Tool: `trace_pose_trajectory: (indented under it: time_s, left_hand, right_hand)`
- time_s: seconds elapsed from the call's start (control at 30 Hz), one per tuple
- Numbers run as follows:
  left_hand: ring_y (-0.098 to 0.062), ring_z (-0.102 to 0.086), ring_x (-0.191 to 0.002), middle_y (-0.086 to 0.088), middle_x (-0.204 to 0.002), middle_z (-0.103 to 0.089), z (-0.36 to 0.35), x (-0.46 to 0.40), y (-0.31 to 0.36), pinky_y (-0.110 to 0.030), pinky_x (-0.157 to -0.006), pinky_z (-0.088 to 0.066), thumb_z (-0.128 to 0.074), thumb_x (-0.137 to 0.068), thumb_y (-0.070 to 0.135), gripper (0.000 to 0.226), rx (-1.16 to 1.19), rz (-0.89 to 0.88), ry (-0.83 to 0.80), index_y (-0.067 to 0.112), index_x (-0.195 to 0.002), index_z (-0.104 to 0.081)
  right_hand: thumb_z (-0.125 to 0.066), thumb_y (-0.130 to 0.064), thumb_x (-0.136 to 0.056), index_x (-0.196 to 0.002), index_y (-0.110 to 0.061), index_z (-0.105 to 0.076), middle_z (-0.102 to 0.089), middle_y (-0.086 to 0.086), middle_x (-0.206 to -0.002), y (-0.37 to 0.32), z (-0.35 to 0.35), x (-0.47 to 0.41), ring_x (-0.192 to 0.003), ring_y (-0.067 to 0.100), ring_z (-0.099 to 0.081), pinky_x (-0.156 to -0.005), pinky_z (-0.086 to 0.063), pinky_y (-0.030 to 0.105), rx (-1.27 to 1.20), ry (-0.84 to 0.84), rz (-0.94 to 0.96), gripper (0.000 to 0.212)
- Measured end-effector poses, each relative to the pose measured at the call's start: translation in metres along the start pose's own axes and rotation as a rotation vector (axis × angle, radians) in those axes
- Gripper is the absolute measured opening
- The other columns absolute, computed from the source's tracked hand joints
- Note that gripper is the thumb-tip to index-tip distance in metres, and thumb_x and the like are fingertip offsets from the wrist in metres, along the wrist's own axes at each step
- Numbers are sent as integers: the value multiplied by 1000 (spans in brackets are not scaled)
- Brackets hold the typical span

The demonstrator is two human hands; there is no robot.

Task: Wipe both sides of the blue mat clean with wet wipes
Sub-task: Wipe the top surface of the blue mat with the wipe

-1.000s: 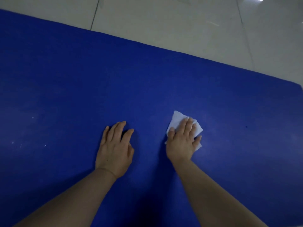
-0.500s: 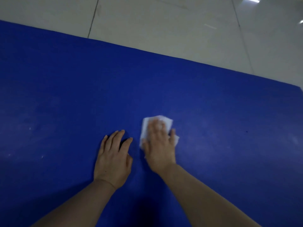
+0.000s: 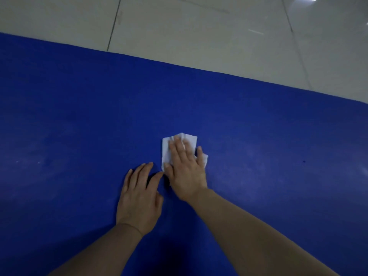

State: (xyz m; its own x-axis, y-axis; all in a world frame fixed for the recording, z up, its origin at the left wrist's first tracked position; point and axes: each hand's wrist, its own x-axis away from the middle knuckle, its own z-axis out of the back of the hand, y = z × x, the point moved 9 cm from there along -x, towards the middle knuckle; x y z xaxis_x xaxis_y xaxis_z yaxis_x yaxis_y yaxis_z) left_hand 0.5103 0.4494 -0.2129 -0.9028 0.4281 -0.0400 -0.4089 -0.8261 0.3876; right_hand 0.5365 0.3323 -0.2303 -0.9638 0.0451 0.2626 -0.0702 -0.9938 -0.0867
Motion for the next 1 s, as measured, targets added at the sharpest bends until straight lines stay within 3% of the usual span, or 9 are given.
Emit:
trace_pose_trajectory:
  time_s: [0.17,0.2,0.3,0.4,0.6,0.7,0.83,0.93,1.0]
  left_hand:
    - [-29,-39,-126,-17,-132,-53,1,1,-2,-45,-111,-20,-62,-74,16,43,10,6,36,9,-117,-65]
    - [-29,-39,-126,-16,-132,-52,0,1,-2,-46,-111,-20,-53,-78,20,42,5,6,33,9,-117,-64]
    - [-30,-40,-125,-17,-132,-52,-1,2,-1,-47,-110,-22,-65,-73,17,44,-4,-8,32,9,-117,-64]
    - [-30,-40,-125,-18,-132,-52,-1,1,-1,-47,-109,-22,-78,-63,11,55,-11,-9,21,9,-116,-64]
    - [-26,-48,-113,-10,-121,-57,7,-5,-3,-44,-104,-28,-49,-75,20,35,41,-23,71,14,-104,-68]
    - [-27,-53,-95,-9,-110,-58,15,-42,-5,-38,-93,-32,-70,-65,9,18,98,-17,111,15,-83,-67]
    - [-31,-55,-111,-15,-122,-58,14,-100,-6,-49,-103,-38,-70,-72,9,29,67,-11,109,11,-101,-67]
    - [-29,-51,-118,-15,-129,-55,4,-118,-6,-51,-108,-30,-70,-73,10,42,-5,-83,63,9,-114,-64]
    - [-28,-50,-120,-13,-132,-54,0,-120,-9,-50,-110,-28,-67,-76,13,42,-36,-92,52,10,-117,-63]
  right_hand:
    - [-22,-38,-101,-152,-7,-1,-1,10,-160,143,9,8,-147,25,-2,-115,-6,56,-127,68,-759,63]
    - [-22,-37,-101,-152,-5,-5,-5,12,-160,148,13,10,-147,26,-6,-114,-10,58,-129,97,-801,62]
    - [-13,-35,-95,-149,-1,-20,-21,16,-156,70,20,-5,-143,30,-23,-110,-20,60,-10,162,-427,64]
    - [1,-43,-92,-153,-13,-2,1,3,-161,-1,-1,-5,-147,22,-2,-116,1,51,-5,10,9,68]
    - [-10,-42,-101,-151,-14,10,15,3,-160,122,13,-8,-147,20,11,-117,5,51,-74,-29,-574,61]
    - [-9,-39,-100,-152,-7,-2,1,11,-160,73,16,-17,-147,26,-3,-115,-3,53,52,49,-415,61]
    - [-14,-43,-94,-148,-9,-27,-22,8,-156,4,4,-26,-144,24,-20,-113,-14,48,12,19,-44,65]
    - [-12,-43,-95,-149,-7,-24,-21,11,-157,59,21,-40,-143,25,-24,-114,-18,49,54,118,-213,66]
    - [-7,-44,-98,-152,-11,-2,2,7,-160,105,23,-44,-148,22,0,-117,-1,48,-12,57,-411,64]
